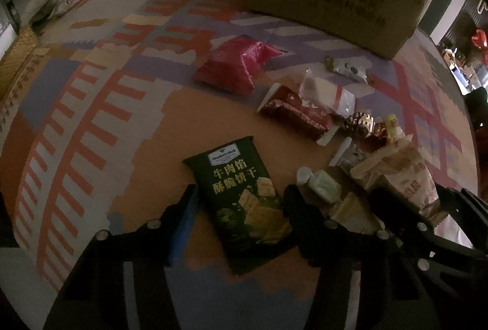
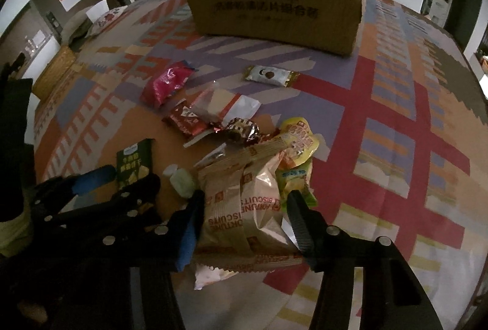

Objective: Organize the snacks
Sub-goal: 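Grasp the green cracker bag with the left tool while the right tool grasps the cream biscuit bag, then carry both bags to the cardboard box and drop them inside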

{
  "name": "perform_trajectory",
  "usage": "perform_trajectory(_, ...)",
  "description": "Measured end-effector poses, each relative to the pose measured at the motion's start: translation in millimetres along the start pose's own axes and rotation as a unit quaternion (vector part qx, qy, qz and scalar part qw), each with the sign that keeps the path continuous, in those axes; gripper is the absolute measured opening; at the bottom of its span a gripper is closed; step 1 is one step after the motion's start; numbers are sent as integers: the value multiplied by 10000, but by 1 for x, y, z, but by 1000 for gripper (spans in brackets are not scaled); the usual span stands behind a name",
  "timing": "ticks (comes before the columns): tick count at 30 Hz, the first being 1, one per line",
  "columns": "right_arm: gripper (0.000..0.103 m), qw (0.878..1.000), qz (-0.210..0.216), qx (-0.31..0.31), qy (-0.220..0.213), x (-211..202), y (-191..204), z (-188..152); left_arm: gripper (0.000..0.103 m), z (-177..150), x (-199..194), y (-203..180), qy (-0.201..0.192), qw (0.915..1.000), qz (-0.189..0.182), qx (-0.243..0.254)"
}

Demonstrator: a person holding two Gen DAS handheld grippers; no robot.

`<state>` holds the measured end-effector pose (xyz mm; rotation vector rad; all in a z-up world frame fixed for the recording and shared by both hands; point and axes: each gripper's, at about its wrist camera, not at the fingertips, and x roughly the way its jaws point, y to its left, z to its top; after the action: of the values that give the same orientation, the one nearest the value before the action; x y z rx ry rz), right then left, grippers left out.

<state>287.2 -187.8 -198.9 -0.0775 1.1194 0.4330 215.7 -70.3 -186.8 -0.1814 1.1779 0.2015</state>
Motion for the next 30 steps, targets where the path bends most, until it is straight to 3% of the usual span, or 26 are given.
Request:
perform_trajectory(8, 53, 9998, -194, -43, -76, -5, 7, -2, 47, 2, 0, 8, 2, 9999, -138, 30)
perform_trajectory(16, 52, 9990, -347, 109, -241, -19, 10, -4, 46, 2, -18, 12, -115, 9988, -309, 371)
perform_trajectory(23, 52, 9972, -514, 227, -487, -40, 15, 2, 46, 19, -46, 15, -457, 9952, -498, 714)
perform_trajectory(30, 52, 9937, -678, 375, -809, -64, 20, 18, 46, 44, -76, 16, -824, 9861, -779, 1217)
